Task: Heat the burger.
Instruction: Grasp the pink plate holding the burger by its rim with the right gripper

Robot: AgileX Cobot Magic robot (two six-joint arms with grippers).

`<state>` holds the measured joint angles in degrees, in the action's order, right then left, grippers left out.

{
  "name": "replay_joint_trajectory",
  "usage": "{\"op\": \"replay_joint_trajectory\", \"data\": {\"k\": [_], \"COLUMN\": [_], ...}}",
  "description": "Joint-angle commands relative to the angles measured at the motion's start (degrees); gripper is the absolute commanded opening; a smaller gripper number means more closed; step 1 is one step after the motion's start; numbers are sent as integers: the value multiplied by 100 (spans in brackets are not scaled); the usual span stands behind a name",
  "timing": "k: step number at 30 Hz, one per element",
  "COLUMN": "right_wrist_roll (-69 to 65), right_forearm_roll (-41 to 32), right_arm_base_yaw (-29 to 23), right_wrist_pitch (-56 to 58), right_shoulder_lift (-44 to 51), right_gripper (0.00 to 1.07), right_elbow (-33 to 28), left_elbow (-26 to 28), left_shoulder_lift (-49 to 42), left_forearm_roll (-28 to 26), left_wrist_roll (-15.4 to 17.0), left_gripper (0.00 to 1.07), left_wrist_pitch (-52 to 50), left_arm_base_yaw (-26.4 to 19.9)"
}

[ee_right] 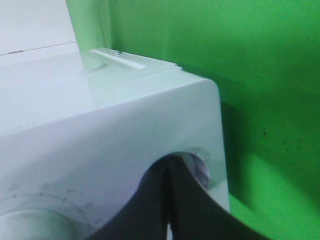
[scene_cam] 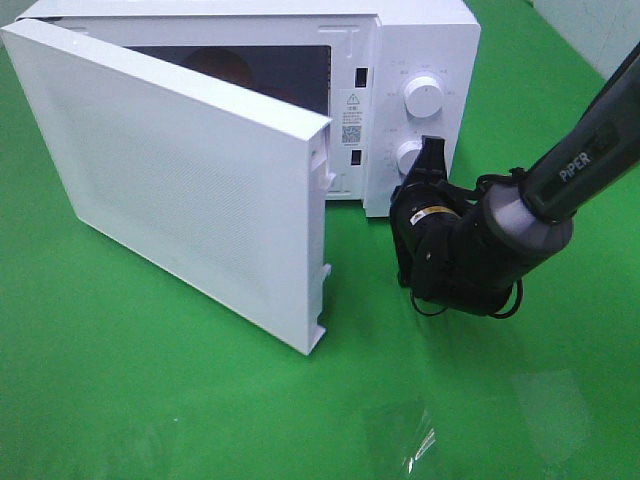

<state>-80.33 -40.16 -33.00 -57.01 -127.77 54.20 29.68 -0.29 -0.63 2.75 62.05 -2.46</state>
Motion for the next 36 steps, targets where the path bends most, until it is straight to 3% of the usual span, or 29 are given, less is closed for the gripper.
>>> {"op": "replay_joint_trajectory", "data": {"k": [1,7,24,36], "right_wrist_roll": [17,-57,-521,-298], "right_forearm_roll": [367,384,304,1112], "right_arm_base_yaw": [298,281,-401,-401], "right_wrist_pitch": [-1444,-1175,-401,504], "right_shoulder_lift": [120,246,676,1558], "right_gripper": [0,0,0,0], "right_elbow": [510,304,-544,-1409], "left_elbow": [0,0,0,0], "left_shoulder_lift": [-29,-29,-29,-29], "left_forearm_roll": [-23,-23,-11,-11], "left_wrist_roll": [29,29,29,29], "left_gripper": [98,98,98,98], "left_wrist_pitch": [-69,-69,-69,-69], "left_arm_base_yaw": [-11,-11,-11,-11]}}
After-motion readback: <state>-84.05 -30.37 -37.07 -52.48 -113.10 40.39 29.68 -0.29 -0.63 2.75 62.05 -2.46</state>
